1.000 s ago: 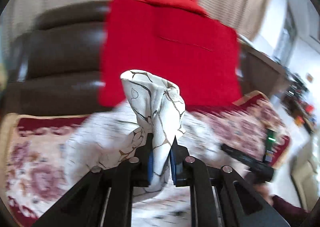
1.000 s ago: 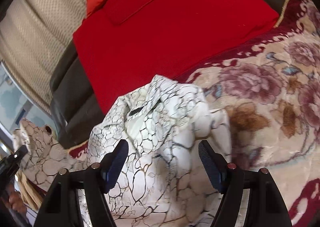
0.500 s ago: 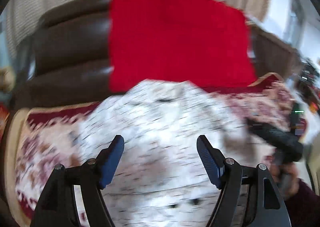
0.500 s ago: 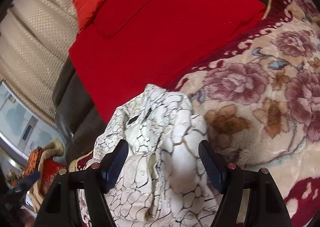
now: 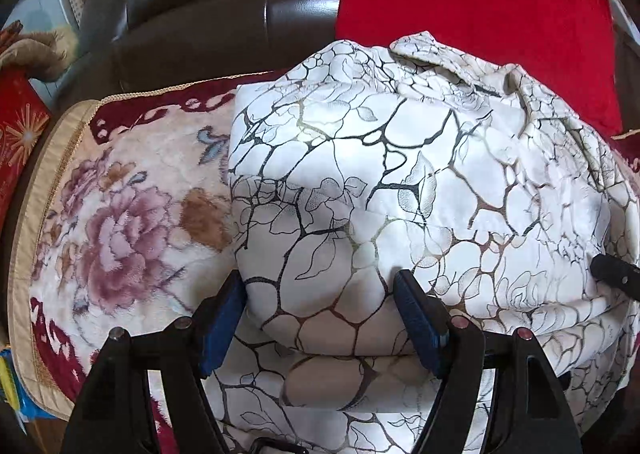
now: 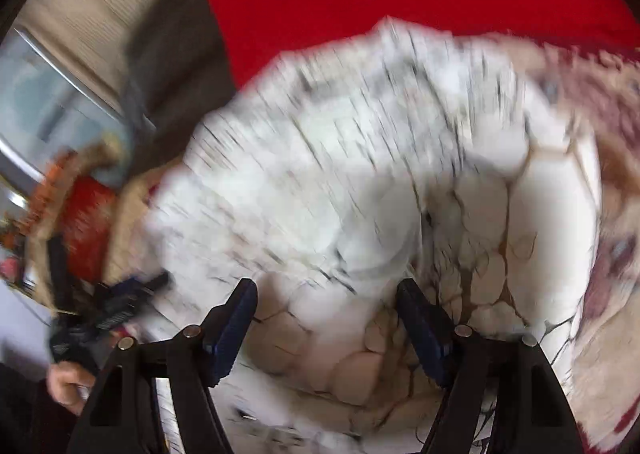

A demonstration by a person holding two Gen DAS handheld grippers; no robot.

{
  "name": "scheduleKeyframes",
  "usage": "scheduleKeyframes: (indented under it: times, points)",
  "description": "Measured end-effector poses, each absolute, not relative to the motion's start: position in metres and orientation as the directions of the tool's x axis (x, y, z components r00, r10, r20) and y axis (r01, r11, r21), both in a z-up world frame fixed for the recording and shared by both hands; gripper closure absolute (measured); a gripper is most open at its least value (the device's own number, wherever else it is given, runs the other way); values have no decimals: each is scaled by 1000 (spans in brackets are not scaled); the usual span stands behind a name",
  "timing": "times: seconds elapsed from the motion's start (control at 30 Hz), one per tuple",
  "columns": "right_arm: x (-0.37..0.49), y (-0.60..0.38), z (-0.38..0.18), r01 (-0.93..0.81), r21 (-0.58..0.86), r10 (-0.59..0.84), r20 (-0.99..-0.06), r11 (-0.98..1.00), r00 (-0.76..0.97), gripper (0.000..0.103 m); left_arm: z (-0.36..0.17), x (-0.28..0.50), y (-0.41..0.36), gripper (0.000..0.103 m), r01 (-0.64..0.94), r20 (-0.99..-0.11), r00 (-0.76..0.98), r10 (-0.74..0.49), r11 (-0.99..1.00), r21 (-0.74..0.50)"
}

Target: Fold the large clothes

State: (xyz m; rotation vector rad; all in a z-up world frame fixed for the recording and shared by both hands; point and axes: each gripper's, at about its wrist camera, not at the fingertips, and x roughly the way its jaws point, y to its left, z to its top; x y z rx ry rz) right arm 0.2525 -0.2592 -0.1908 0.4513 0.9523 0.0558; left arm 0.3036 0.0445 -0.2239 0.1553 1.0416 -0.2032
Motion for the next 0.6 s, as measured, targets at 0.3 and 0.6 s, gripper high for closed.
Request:
scheduleKeyframes:
  times: [0.3, 0.6]
  points:
    - [231, -255, -154, 113, 393, 165, -607, 912, 777, 32, -193, 321, 47, 27, 252, -808, 567, -160, 968, -15]
    - [259, -244, -190, 159, 350, 177, -754, 923, 632, 33, -216, 318, 37, 27, 300, -841, 523, -141, 954, 26]
